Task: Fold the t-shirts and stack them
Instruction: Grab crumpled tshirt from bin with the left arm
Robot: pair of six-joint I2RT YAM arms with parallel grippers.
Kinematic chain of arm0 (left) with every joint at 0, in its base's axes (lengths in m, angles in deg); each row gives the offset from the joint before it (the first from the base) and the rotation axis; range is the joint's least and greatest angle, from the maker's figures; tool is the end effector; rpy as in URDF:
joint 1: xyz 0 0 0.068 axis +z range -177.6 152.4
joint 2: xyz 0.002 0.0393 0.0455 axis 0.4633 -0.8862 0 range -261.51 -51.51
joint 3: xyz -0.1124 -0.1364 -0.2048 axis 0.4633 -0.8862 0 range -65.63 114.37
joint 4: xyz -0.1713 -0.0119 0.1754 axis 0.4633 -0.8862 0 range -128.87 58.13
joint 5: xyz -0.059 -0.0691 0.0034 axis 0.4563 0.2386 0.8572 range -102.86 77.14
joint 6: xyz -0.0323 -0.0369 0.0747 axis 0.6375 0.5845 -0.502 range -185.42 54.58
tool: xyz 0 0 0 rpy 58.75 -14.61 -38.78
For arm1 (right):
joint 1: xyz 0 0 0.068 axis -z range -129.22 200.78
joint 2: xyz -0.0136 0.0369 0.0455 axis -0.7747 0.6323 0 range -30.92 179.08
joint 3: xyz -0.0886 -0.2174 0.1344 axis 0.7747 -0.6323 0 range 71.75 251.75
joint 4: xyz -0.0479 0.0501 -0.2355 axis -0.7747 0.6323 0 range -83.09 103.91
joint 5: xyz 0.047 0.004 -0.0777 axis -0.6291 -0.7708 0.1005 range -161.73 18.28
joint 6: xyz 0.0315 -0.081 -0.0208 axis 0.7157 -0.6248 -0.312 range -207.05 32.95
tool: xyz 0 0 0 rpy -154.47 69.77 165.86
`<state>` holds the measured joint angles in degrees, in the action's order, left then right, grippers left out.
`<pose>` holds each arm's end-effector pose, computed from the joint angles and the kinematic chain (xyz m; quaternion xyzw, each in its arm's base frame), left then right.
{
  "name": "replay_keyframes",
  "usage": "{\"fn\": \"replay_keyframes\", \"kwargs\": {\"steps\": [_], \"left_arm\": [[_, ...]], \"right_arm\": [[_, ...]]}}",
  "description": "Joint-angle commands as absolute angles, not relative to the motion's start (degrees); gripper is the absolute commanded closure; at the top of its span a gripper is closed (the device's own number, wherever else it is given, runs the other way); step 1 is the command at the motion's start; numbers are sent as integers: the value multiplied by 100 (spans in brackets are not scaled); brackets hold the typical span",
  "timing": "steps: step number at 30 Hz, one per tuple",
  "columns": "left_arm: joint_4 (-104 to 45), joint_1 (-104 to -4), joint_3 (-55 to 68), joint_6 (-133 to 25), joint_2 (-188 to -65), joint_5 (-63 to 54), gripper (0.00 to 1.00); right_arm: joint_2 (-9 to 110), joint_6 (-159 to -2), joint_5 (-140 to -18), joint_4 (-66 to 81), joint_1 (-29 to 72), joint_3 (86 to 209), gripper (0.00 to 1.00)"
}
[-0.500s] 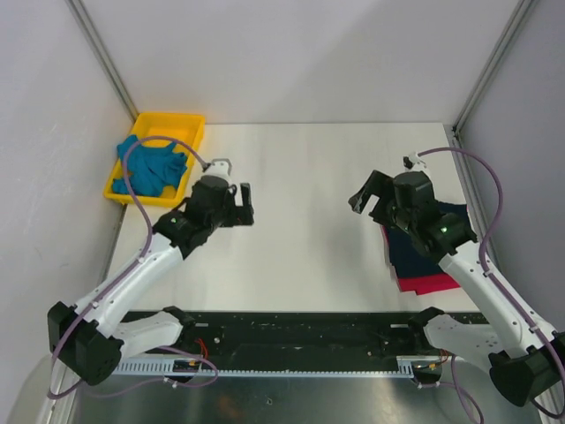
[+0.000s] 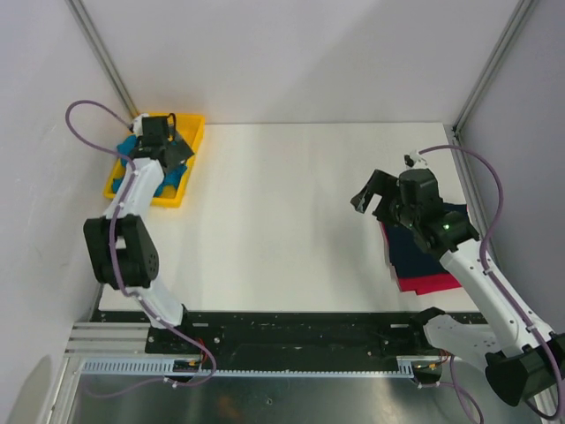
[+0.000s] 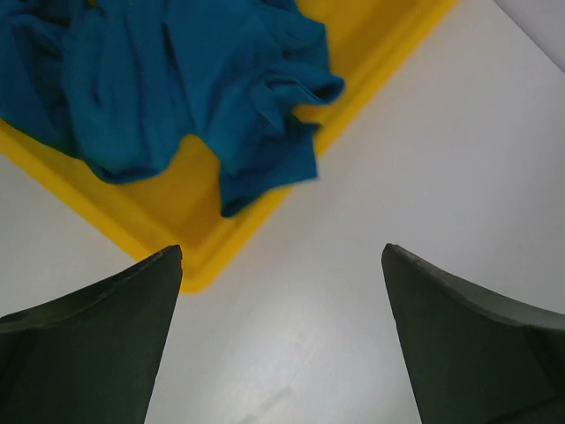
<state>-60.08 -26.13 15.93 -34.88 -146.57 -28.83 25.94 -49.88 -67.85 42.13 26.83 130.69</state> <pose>0.3903 0.0319 0.2790 -0.3038 0.8530 0.0210 0.4239 0.2133 0.0888 0.3168 0.1171 0.8712 0.2163 0.4248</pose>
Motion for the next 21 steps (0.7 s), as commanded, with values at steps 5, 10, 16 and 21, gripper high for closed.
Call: {"fn": "replay_keyframes", "kwargs": {"steps": [5,10,16,21], "left_arm": [[-5980,-1779,2557,-3300,-15971,-3494,1],[-5968,-1543,2991,-3298,-16714,-3791,1],[-5979,-1437,3626,-3417,-17467,-3826,0],[-5978,-1415,3843,-3389,-17791,-3903,3]], "right_arm": [[2932,-5397,-7357,3862,2749,13092,1],[3032,-5472,-7571,3886,2688,13084,1],[2994,-5570,-7615,3947,2642,12967,1],[2991,-5634,-7639,4001,2652,12900,1]]}}
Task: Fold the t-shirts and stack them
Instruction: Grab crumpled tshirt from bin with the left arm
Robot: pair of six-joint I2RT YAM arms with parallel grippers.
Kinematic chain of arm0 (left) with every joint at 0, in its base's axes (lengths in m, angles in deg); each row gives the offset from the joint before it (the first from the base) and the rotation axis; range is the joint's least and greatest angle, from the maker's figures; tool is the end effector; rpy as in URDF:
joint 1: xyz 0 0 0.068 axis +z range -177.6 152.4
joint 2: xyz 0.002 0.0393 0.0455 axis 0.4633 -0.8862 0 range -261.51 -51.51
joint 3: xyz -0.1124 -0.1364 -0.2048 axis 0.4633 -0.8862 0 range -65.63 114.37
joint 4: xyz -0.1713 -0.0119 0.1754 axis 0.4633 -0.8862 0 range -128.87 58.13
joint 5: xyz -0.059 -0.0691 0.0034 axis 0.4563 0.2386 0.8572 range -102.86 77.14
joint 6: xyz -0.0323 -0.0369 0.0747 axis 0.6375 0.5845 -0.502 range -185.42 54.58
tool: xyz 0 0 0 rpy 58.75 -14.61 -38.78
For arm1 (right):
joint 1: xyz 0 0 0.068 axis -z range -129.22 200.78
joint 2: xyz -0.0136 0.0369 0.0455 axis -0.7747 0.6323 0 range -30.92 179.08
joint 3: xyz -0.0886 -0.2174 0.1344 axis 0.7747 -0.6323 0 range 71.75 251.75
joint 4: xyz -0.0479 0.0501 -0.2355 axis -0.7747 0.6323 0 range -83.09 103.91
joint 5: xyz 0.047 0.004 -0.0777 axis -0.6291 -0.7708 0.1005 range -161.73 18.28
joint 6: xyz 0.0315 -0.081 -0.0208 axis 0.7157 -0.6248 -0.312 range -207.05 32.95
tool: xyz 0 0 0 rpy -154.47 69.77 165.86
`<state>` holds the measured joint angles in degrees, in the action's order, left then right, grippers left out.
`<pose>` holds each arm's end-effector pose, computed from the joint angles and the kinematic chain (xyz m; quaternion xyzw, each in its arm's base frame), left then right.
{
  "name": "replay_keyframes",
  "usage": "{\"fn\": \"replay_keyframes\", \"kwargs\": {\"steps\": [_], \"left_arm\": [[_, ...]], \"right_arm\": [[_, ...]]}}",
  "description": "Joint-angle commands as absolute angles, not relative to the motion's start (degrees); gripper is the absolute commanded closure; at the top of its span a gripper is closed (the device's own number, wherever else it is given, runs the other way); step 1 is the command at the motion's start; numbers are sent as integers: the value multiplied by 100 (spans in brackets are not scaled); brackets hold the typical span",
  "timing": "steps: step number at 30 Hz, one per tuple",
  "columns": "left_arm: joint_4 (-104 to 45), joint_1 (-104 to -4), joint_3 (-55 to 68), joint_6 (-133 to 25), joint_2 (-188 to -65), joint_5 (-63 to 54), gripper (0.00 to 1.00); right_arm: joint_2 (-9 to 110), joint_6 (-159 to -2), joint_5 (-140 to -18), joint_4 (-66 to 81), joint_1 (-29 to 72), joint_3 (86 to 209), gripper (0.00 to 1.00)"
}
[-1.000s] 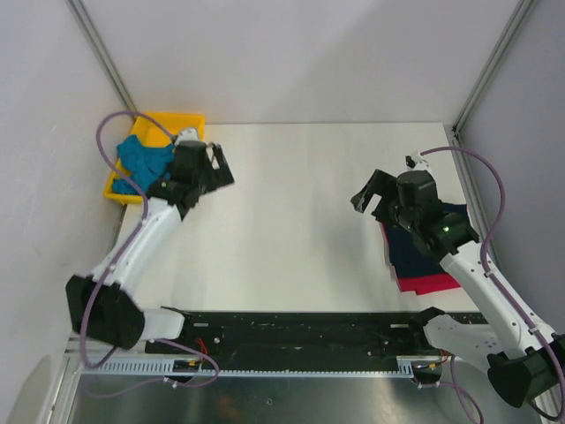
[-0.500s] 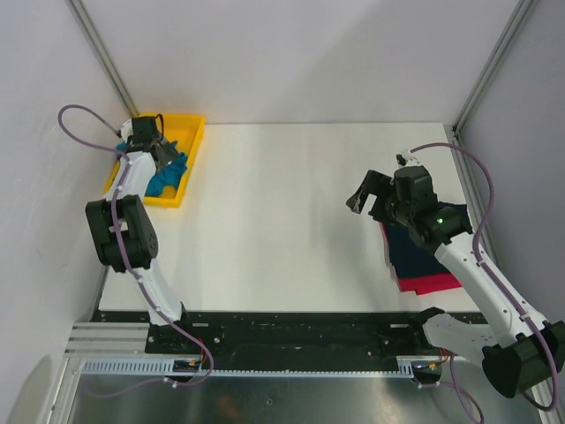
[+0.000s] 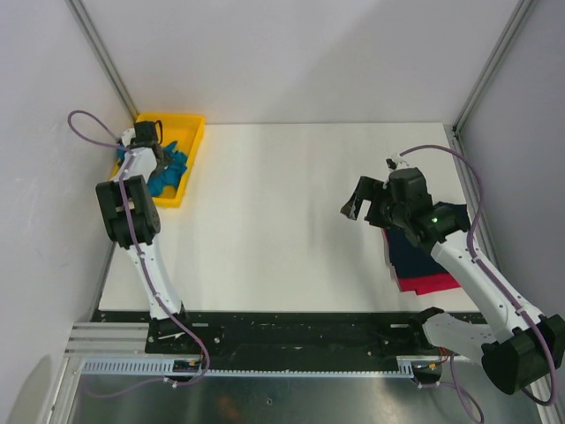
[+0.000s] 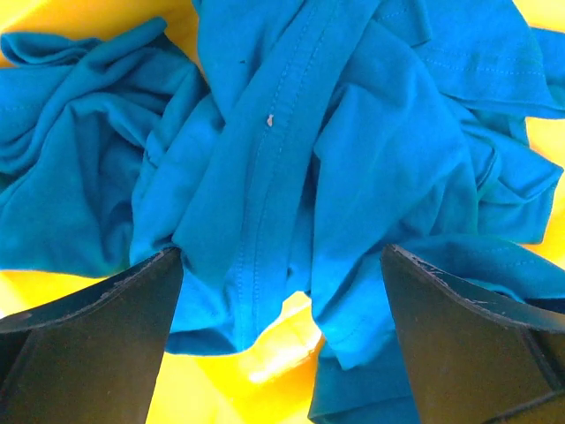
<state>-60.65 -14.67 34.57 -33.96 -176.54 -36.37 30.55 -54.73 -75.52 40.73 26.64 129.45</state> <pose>0.4698 0.1405 0.1681 -0.4103 0.8371 0.1418 0.3329 0.2241 0.1062 0.2945 0.0493 0.8955 0.2349 0.3747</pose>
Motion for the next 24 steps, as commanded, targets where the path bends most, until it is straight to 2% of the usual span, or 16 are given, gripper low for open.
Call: {"fn": "replay_keyframes", "kwargs": {"steps": [1,7,10,12,15,16,19,24], "left_arm": [[-5980,-1411,3878,-3384,-17869,-3865,4],[-5983,-1411,3953,-3321,-18123,-3708,15],[-5982,-1384,4025,-3381,-18170,-3596,30],[-5989,-1364,4014,-3357,-18181,-3420,49],[-5985,-1355,4025,-3318,-18130,-3163,89],[-5984,-1350,4044,-3318,-18078,-3081,94],[-5975,-1372,4150,-3333,-17863,-2846,99],[-5931,-1497,4340,-3463,-17285,-2525,100]], "right_arm": [[2990,-5635,-7648,3999,2652,12890,1],[3029,-5639,-7677,3937,2668,12850,1],[3063,-5630,-7738,3890,2676,12826,1],[3074,-5629,-7780,3857,2671,12820,0],[3073,-5633,-7794,3832,2670,12818,1],[3071,-5635,-7800,3831,2670,12818,1],[3086,-5650,-7839,3797,2676,12818,1],[3119,-5687,-7934,3669,2678,12818,1]]}}
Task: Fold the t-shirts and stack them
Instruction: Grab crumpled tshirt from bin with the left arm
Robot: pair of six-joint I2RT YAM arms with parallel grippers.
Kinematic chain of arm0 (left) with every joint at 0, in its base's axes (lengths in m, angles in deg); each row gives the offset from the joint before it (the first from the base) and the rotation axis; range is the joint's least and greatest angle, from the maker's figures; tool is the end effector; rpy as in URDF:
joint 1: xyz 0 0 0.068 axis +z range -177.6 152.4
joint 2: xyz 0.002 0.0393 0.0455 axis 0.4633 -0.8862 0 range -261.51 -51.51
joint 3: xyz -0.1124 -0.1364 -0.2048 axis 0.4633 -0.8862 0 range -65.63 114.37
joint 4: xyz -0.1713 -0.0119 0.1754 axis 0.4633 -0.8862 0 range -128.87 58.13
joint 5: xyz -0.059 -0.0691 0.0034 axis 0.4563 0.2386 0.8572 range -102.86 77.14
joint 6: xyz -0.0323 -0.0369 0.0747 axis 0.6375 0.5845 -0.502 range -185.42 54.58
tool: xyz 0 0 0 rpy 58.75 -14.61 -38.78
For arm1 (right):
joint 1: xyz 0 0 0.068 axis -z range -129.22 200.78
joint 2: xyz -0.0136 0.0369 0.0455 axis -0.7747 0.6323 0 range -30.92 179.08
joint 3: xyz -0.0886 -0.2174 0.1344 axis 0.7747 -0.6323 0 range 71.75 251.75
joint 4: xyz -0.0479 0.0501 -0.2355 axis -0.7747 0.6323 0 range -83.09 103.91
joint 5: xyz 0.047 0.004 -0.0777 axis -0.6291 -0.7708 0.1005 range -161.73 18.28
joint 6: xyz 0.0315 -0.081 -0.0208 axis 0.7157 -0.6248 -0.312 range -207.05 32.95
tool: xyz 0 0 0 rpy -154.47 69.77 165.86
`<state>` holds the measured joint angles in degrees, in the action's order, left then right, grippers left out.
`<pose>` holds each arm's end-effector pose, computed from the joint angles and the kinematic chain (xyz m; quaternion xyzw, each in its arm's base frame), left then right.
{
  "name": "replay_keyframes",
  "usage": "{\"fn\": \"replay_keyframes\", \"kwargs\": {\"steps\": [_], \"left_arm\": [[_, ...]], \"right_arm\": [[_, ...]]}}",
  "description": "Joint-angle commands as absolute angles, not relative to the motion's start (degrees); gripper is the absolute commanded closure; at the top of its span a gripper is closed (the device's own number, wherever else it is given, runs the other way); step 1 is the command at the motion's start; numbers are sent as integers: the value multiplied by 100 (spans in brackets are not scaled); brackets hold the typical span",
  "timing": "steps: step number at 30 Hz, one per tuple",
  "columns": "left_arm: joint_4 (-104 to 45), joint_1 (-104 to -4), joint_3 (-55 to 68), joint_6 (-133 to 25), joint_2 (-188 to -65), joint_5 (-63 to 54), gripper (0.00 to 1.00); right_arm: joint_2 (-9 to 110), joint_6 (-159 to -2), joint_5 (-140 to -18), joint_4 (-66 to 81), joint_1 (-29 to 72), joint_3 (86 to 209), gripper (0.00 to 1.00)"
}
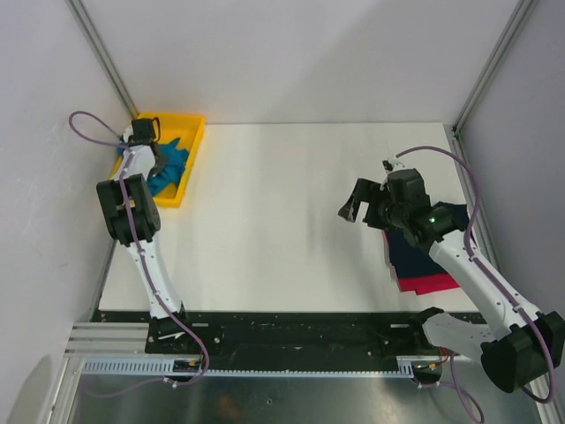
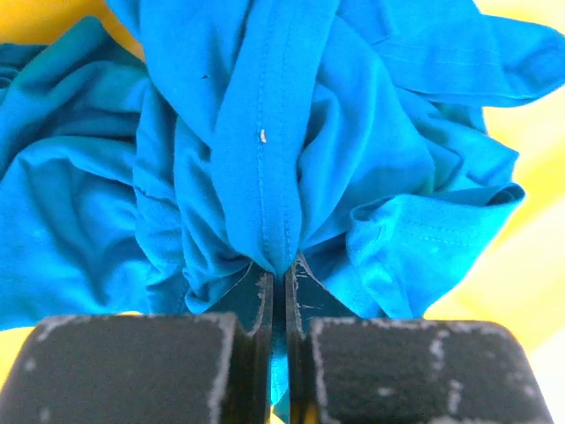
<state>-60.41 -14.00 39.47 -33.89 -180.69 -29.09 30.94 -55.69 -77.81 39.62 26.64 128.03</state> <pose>0.4896 0.1414 0.1585 -0.4017 0.8486 0.0826 0.3342 0.2242 0.1097 0.2867 0.0334 0.8983 0.2450 0.3631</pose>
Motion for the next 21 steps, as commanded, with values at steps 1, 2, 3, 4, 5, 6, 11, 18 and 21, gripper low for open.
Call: {"fn": "replay_keyframes", "kwargs": {"steps": [1,2,3,4,5,6,11,18,21], "left_arm": [[-5921,-1535,4390,-3522,-17173,-2455,100],[-5917,-1581,4442,-3577,-17059,-2372,100],[-5914,-1626,4481,-3627,-16941,-2246,100],[-5909,-1666,4500,-3657,-16824,-2144,100],[-5901,-1708,4493,-3680,-16696,-2067,100],[-5889,-1755,4462,-3705,-16561,-2006,100],[-5810,-2061,4246,-3859,-15761,-1791,100],[-5775,-2745,3883,-4099,-14407,-1301,100],[-5778,-3169,3512,-4140,-13810,-988,100]], "right_arm": [[3133,-5693,-7945,3639,2678,12818,1],[3150,-5700,-7967,3611,2678,12818,1],[3166,-5699,-7996,3579,2683,12818,1],[3175,-5695,-8024,3555,2685,12818,1],[3188,-5683,-8051,3520,2686,12818,1],[3199,-5682,-8082,3481,2691,12818,1],[3218,-5683,-8220,3312,2799,12822,1],[3175,-5656,-8456,3254,3110,12896,1],[3157,-5654,-8493,3285,3240,12931,1]]}}
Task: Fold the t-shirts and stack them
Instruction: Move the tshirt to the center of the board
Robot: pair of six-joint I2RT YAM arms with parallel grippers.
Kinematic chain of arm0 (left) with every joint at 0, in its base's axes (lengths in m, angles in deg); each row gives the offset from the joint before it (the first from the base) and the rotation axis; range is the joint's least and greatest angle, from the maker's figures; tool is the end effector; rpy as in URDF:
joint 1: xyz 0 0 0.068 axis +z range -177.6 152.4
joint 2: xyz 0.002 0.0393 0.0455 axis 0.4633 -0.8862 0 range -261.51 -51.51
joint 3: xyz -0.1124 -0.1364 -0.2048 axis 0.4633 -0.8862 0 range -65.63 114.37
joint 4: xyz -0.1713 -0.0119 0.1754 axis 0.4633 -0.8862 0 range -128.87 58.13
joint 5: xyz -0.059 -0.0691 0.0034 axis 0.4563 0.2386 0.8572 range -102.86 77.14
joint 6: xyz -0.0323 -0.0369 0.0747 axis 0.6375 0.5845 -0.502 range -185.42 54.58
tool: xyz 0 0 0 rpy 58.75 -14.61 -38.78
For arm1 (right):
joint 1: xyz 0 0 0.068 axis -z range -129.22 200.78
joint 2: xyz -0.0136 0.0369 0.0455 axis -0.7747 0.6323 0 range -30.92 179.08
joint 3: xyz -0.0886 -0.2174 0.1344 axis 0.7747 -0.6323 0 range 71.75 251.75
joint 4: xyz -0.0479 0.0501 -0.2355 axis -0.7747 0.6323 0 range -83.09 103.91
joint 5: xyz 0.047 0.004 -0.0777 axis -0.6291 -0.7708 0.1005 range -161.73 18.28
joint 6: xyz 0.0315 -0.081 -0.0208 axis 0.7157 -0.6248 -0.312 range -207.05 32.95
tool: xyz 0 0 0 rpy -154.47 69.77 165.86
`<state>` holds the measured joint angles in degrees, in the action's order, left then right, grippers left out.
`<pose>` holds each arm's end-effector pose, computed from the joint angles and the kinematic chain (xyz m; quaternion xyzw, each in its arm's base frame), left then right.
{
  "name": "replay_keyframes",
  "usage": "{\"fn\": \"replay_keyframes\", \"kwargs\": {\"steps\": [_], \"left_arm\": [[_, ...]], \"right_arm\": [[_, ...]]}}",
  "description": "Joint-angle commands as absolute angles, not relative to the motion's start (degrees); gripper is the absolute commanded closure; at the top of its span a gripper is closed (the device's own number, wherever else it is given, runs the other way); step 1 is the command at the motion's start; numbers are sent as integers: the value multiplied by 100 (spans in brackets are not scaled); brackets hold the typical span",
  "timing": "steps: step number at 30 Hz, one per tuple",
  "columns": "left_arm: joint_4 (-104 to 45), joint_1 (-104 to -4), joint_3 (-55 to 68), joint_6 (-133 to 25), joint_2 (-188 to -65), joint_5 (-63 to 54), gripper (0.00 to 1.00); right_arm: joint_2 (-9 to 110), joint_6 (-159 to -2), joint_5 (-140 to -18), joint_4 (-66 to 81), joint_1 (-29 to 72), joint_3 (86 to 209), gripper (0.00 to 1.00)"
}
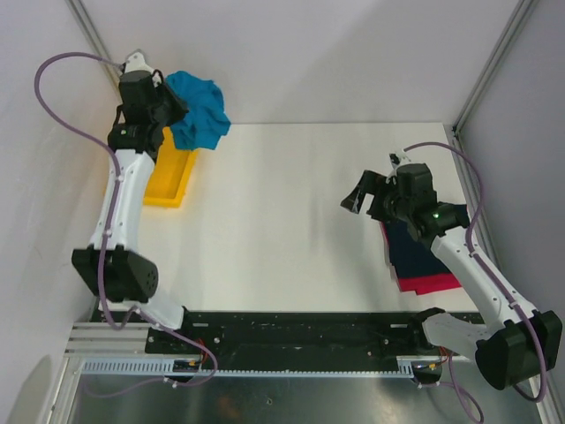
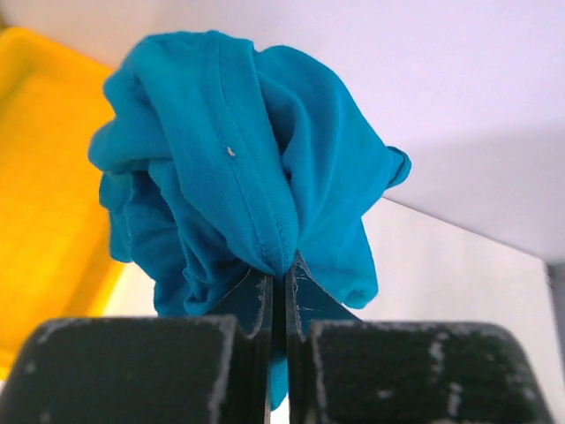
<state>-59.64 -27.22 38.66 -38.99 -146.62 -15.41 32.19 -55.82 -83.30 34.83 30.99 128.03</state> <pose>0.4042 0.0062 0.4207 -0.2009 0.7867 -0.1139 0.5725 0.2392 0.1030 0.2925 0.0413 0.8818 0.2793 0.3778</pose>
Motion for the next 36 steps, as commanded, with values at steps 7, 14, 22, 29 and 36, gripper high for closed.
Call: {"fn": "replay_keyframes", "kwargs": {"steps": [7,14,22,29,36], "left_arm": [[-5761,-4496,2057,-4156,-12815,-546,100],[-5451,-5596,300,-4033,-12941,-260,36],[-5559,-5409,-444,-4049,-11931,-575,1],[-5770,-5241,-1535,-3773,-11080,-513,4],[-5776,-5247,-2341,-3598,-10870,-445,6]], "right_arm": [[3136,-5639,-8309,3468,3353,12942,1],[3286,-5592,-7923,3676,3121,12855,1],[3360,-5256,-7201,3584,2327,12370,2],[3637,-4789,-6702,3152,1440,11909,11],[4226,-4855,-6272,2451,654,11775,19]]}}
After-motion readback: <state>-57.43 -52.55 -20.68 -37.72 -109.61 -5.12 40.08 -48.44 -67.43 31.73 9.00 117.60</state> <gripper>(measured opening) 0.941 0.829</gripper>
